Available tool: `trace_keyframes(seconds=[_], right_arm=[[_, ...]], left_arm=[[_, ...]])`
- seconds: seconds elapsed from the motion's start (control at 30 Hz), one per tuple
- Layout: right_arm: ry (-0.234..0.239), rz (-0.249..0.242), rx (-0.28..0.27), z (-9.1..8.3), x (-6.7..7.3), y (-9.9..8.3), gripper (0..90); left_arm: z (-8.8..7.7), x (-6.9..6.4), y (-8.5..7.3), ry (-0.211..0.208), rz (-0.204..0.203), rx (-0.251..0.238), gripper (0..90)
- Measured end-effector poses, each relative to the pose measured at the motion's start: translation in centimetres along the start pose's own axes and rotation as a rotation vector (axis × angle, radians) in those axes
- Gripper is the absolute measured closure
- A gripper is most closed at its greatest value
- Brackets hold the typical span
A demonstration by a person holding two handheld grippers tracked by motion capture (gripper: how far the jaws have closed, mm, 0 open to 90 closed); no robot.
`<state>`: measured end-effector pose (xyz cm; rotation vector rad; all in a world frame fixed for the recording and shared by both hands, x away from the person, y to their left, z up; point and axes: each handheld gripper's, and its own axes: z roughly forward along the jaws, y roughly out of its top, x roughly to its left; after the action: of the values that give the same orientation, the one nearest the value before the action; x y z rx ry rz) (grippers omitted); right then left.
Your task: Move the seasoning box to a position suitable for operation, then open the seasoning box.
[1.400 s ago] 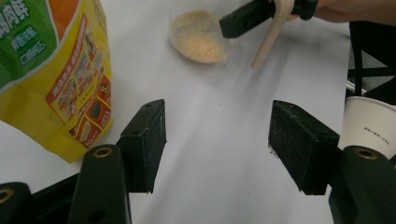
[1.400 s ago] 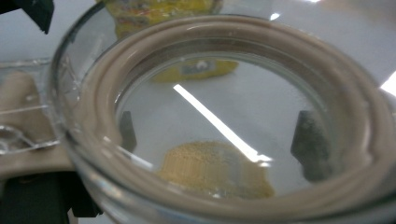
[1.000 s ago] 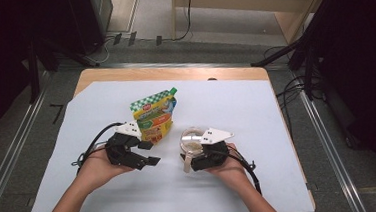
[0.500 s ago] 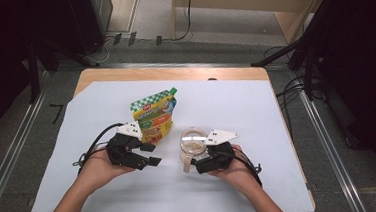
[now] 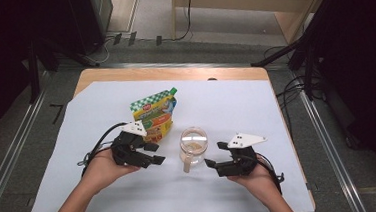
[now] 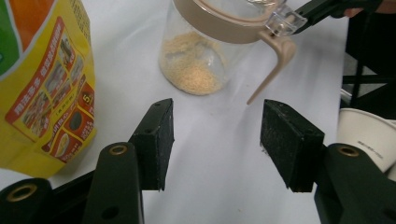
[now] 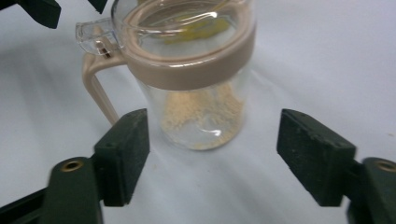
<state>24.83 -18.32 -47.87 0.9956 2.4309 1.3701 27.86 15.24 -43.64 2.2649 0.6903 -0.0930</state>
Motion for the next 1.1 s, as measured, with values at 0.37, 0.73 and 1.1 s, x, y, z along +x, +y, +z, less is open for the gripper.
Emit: trace_keyframes(seconds=[0.37, 0.73, 1.1], right_arm=[[-0.015, 0.025, -0.033, -1.6, -1.0, 1.0, 58.2], [-0.015, 0.035, -0.034, -1.3, -0.4, 1.1, 90.0], [0.012, 0.030, -0.020, -0.9, 0.4, 1.3, 90.0]], left_arm=[[1.0, -0.3, 0.4, -0.011, 0.026, -0.013, 71.6], [3.1, -1.8, 1.0, -0.037, 0.077, 0.015, 90.0], [4.8, -2.7, 1.5, -0.037, 0.076, 0.016, 90.0]])
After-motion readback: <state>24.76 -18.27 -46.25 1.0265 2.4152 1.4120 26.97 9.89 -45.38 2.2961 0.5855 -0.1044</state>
